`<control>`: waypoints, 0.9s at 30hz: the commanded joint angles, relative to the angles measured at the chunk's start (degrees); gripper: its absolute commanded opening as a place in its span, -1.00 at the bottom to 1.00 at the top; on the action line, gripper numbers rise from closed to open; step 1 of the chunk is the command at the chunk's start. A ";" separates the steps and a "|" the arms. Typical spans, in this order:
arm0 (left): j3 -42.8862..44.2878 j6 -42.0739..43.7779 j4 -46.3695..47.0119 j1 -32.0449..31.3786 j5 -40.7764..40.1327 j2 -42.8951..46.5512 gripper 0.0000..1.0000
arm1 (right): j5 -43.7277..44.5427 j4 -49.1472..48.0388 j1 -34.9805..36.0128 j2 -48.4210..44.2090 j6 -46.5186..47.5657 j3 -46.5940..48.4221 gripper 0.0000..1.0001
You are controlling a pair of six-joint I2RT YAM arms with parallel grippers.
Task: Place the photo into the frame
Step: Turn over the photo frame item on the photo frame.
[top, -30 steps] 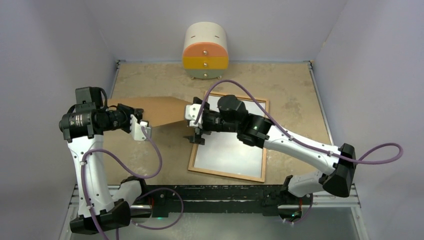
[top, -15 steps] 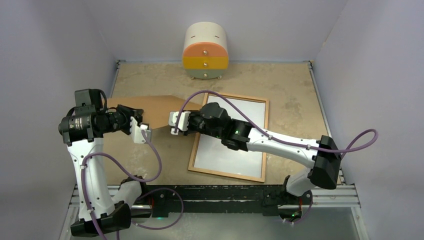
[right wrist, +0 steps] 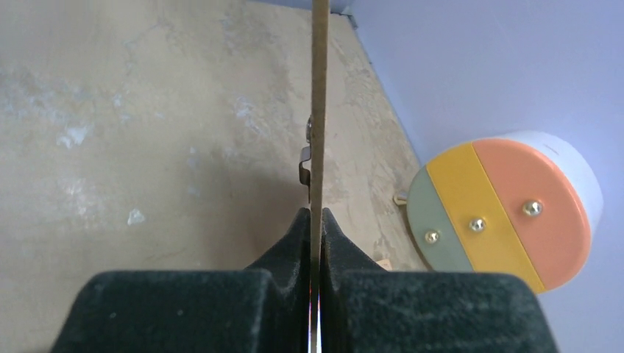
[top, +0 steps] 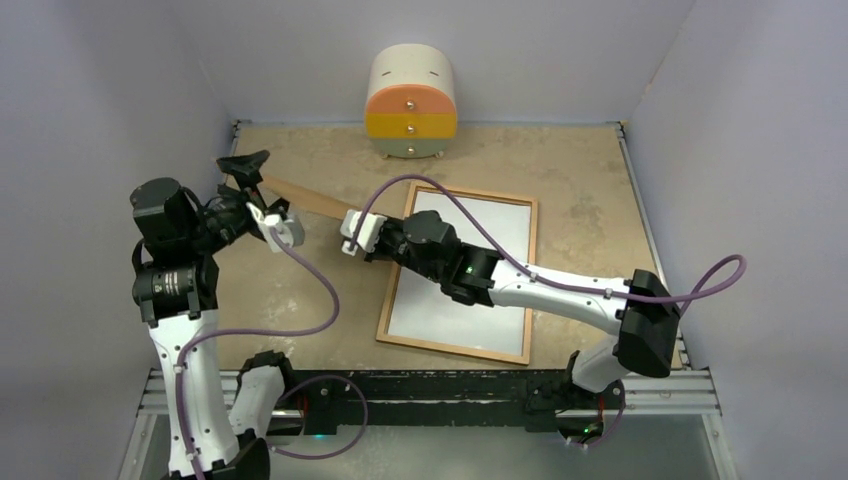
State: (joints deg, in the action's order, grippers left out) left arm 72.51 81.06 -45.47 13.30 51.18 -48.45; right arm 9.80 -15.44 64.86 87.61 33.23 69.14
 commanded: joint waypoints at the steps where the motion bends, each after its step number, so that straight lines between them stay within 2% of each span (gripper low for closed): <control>1: -1.41 -31.23 31.23 -0.29 -0.96 -0.05 0.74 | 3.64 -9.26 -0.49 -2.09 -9.36 3.10 -1.00; 5: 2.68 -46.19 38.70 -0.29 -7.04 -3.19 0.80 | 3.78 -10.04 -1.86 -1.75 -17.41 6.18 -1.00; 10: 6.19 -53.90 39.37 -0.29 -12.78 -5.29 0.84 | 1.82 -8.58 -6.90 -3.30 -31.87 9.44 -1.00; 13: 8.32 -50.89 33.69 -0.29 -11.34 -6.99 0.85 | -0.18 -4.80 -10.91 -4.47 -43.02 11.14 -1.00; 19: 8.93 -48.51 26.83 -0.29 -9.90 -8.52 0.87 | -7.87 -8.16 -17.69 -8.07 -57.08 5.14 -1.00; 22: 9.14 -41.42 18.81 -0.29 -4.44 -8.05 0.89 | -8.66 -9.56 -20.90 -10.75 -64.63 0.52 -1.00; 27: 6.14 -22.11 -0.87 -0.29 3.47 -7.63 0.93 | -9.50 -12.73 -25.02 -14.38 -80.56 -7.10 -1.00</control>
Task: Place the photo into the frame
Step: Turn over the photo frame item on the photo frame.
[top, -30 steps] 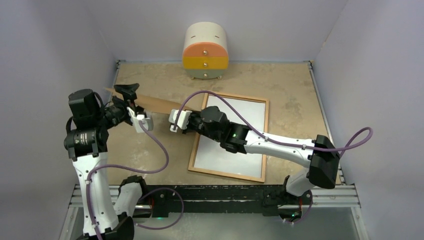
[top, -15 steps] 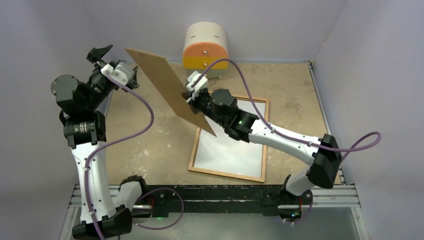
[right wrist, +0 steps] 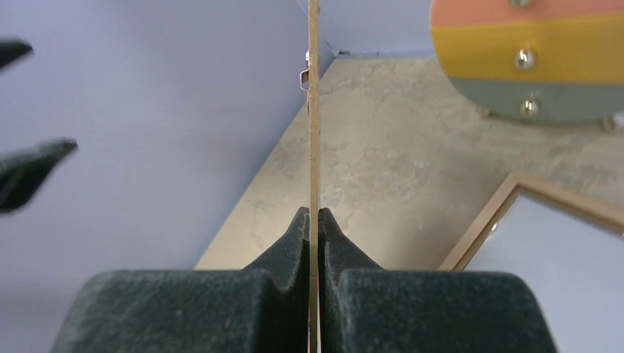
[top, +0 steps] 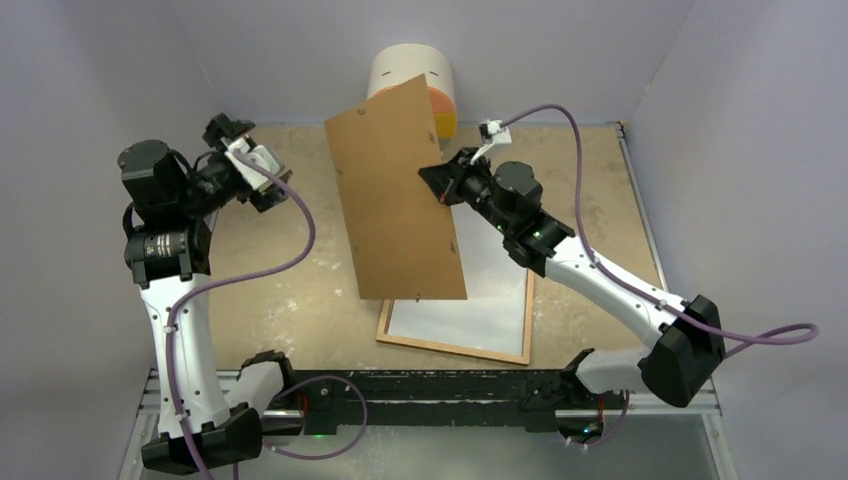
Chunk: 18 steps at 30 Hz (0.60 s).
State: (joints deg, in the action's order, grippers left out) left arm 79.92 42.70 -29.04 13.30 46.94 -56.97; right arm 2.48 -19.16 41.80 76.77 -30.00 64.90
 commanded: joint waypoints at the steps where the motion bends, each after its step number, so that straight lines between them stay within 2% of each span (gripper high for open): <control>1: -2.57 19.34 -20.45 -0.28 8.19 1.35 0.93 | -1.78 -7.48 -2.13 -3.37 -20.35 -3.27 -1.00; 5: -7.58 30.33 -29.57 -0.31 8.94 4.00 0.93 | -1.88 -6.19 -2.34 -2.77 -29.59 -6.05 -1.00; 8: -10.37 33.13 -31.95 -0.30 8.31 5.67 0.94 | -0.04 -9.92 -2.34 -3.66 -35.48 -10.36 -1.00; 12: -11.43 46.90 -44.63 -0.32 10.38 5.97 0.94 | 7.29 -14.78 -2.38 -6.16 -42.90 -17.13 -1.00; 15: -12.82 56.24 -49.05 -0.30 11.15 6.95 0.98 | 10.54 -19.81 -2.34 -5.66 -47.48 -19.16 -1.00; 18: -11.54 58.58 -50.67 -0.38 12.61 6.13 1.00 | 15.08 -23.85 -2.27 -5.13 -49.96 -19.69 -1.00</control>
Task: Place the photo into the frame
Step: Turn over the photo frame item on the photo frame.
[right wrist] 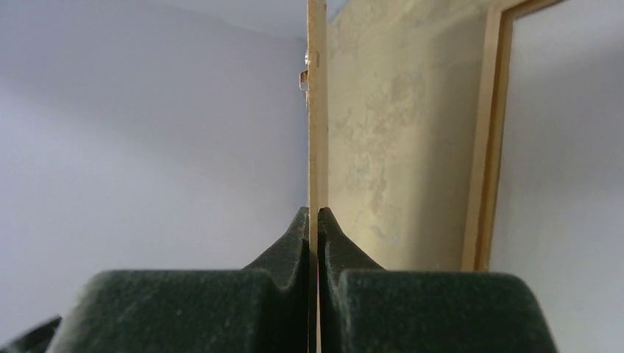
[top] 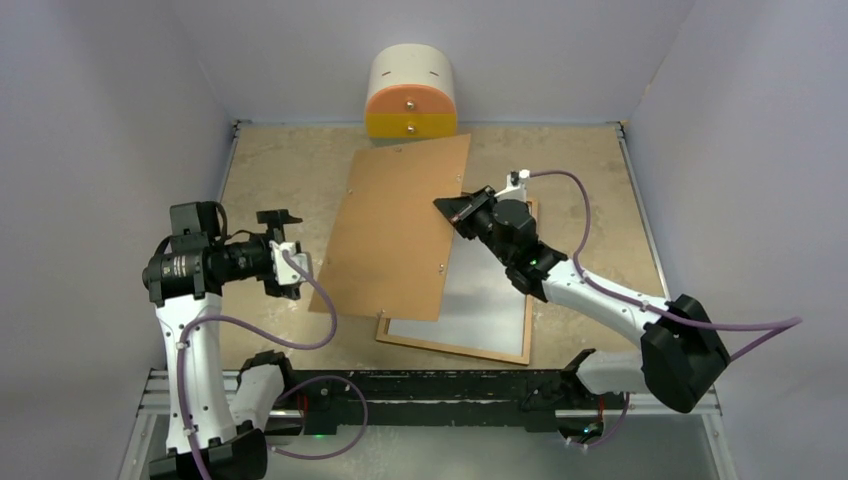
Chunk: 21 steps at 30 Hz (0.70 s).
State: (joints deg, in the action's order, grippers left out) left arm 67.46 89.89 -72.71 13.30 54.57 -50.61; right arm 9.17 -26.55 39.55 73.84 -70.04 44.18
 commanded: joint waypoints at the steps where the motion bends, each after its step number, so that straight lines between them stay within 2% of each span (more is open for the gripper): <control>1: 2.07 10.61 -7.24 -0.37 5.91 -1.12 1.00 | 9.78 -18.58 0.07 -2.07 -10.49 0.40 -1.00; 5: 5.39 8.68 -9.11 -0.42 8.59 -4.68 1.00 | 10.82 -26.63 0.10 -0.32 -11.49 -0.52 -1.00; 11: 0.86 11.39 -9.11 -0.79 8.91 -1.97 1.00 | 10.78 -30.44 0.15 0.88 -12.37 -0.32 -1.00; 21: 6.06 8.06 -8.97 -3.63 10.69 -6.25 1.00 | 12.89 -34.23 2.22 9.34 -12.21 9.44 -1.00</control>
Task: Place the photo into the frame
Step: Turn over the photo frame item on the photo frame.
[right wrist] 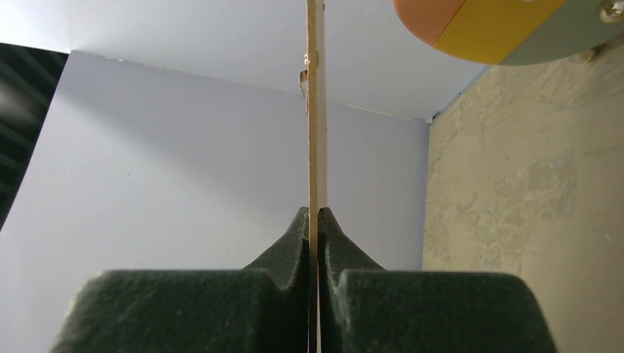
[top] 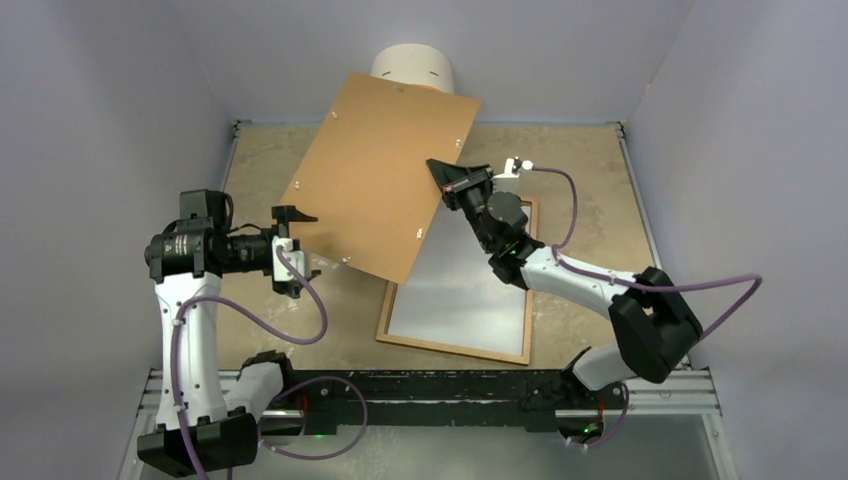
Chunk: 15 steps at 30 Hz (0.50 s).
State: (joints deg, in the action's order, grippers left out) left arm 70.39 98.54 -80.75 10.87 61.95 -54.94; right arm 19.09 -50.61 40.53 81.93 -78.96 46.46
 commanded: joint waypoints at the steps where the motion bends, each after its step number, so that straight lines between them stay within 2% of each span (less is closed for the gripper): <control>1: 3.45 -1.14 -0.98 -1.51 3.41 -2.00 1.00 | 3.32 -9.86 1.70 2.02 -3.10 8.17 -1.00; 9: 4.03 -3.84 -0.57 -5.00 1.31 -2.44 1.00 | 4.20 -10.60 3.22 6.66 -3.09 12.62 -1.00; 15: 3.44 -10.85 6.30 -6.11 1.03 -2.16 0.99 | 3.48 -11.05 3.59 7.45 -2.99 12.84 -1.00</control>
State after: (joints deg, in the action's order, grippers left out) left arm 72.86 93.01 -78.87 5.85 61.63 -57.17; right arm 20.49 -52.97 43.90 90.50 -79.29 55.75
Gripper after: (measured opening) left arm 0.997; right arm 0.011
